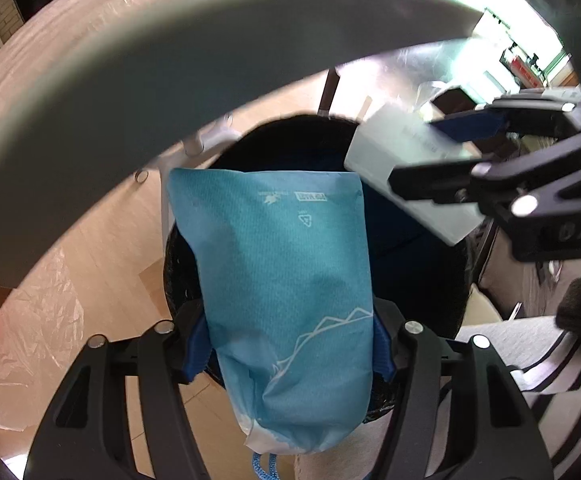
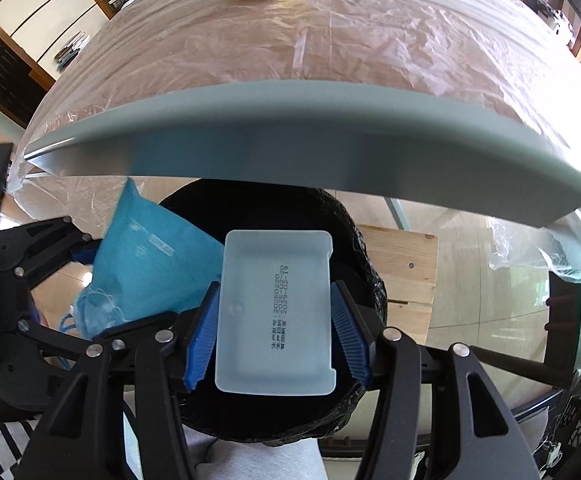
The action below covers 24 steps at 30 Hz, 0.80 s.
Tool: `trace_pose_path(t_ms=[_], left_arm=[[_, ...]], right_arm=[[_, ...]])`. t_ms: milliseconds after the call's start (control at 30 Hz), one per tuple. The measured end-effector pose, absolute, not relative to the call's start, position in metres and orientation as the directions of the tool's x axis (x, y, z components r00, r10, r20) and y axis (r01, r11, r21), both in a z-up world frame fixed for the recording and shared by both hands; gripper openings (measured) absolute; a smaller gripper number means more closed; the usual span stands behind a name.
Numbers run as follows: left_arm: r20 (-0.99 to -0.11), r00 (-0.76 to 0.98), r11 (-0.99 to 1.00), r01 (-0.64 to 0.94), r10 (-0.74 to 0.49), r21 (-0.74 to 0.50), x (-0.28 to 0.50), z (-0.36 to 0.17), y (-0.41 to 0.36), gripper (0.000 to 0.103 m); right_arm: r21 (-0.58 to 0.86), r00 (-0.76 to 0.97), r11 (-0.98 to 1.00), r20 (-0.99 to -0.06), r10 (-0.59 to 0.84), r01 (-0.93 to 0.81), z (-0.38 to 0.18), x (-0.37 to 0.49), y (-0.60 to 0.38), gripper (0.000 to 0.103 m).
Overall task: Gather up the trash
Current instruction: 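Open both tools to drop the bag and case into the bin, then grasp the tan jar with the left tool while the right tool grasps the yellow cup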
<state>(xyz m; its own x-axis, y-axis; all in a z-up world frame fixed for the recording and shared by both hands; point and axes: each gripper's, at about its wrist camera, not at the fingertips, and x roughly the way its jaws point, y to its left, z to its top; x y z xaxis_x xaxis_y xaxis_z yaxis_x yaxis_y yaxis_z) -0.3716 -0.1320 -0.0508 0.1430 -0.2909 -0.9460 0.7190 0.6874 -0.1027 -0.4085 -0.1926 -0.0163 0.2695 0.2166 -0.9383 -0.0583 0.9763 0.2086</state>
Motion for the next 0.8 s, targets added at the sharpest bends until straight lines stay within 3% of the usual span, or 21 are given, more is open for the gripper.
trace_pose_path(t_ms=[67,367,467,533,600,800], left_arm=[[-0.941,0.132,0.695,0.707,-0.311,-0.131,-0.368,-0.049,-0.128,0.079],[-0.924,0.127,0.699,0.693,-0.36,-0.177,-0.371,-0.021,-0.106,0.082],[-0.892,0.165,0.691,0.695,-0.42,-0.197,-0.373,0.011,-0.092,0.083],[-0.853,0.218,0.696,0.687,-0.473,-0.21,-0.366,0.04,-0.081,0.095],[-0.817,0.292,0.725,0.657,-0.498,-0.207,-0.352,0.063,-0.071,0.098],[-0.749,0.403,0.8,0.534,-0.526,-0.274,-0.278,0.104,-0.063,0.099]], right_arm=[[0.212,0.268,0.975,-0.937,0.222,-0.065,-0.015,-0.41,-0.193,0.073],[0.201,0.312,0.975,-0.924,0.221,-0.095,0.026,-0.431,-0.208,0.074],[0.165,0.403,0.97,-0.887,0.226,-0.18,0.066,-0.443,-0.205,0.084],[0.133,0.48,0.971,-0.851,0.215,-0.199,0.089,-0.444,-0.206,0.094],[0.104,0.558,0.977,-0.807,0.193,-0.188,0.107,-0.438,-0.209,0.099],[0.019,0.656,0.983,-0.742,0.135,-0.181,0.122,-0.386,-0.203,0.099]])
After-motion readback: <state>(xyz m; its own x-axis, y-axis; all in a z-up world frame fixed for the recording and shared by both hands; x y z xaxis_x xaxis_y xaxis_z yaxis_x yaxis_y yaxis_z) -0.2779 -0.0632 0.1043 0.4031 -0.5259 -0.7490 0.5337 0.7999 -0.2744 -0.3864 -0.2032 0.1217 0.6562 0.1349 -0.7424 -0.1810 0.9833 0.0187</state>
